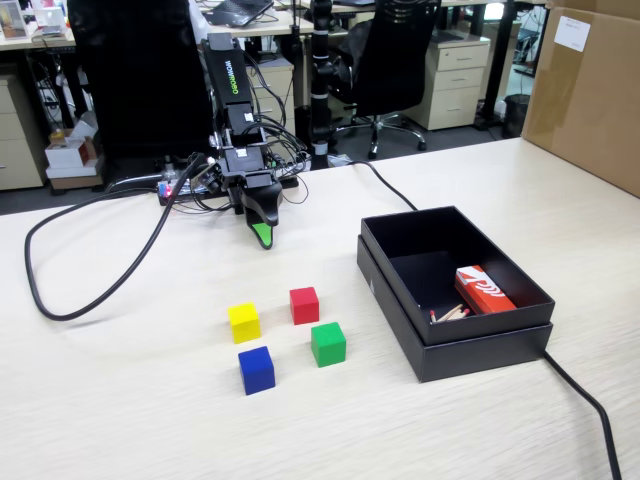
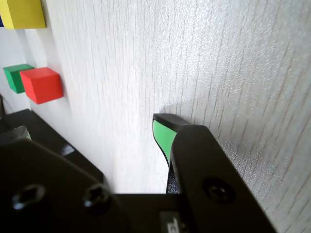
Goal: Put the green cube on top of the red cube
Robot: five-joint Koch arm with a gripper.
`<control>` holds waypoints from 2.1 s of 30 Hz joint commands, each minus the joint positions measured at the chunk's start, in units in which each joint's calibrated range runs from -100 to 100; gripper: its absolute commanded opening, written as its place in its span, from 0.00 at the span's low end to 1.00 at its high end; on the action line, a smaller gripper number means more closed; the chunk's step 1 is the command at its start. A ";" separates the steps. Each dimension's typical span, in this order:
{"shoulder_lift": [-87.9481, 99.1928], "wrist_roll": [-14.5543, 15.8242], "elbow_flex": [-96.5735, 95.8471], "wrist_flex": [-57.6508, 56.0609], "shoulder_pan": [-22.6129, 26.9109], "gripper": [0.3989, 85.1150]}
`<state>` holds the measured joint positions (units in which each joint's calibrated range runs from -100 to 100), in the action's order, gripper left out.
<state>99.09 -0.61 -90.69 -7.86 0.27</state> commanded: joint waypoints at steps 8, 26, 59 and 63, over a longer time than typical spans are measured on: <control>-0.24 -0.34 -2.06 -1.69 0.00 0.58; -0.36 -0.24 0.93 -4.54 -0.10 0.57; -83.32 2.05 119.70 -57.93 -0.54 0.50; -95.48 2.00 127.95 -57.93 -0.05 0.50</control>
<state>5.76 2.08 31.08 -65.70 -0.17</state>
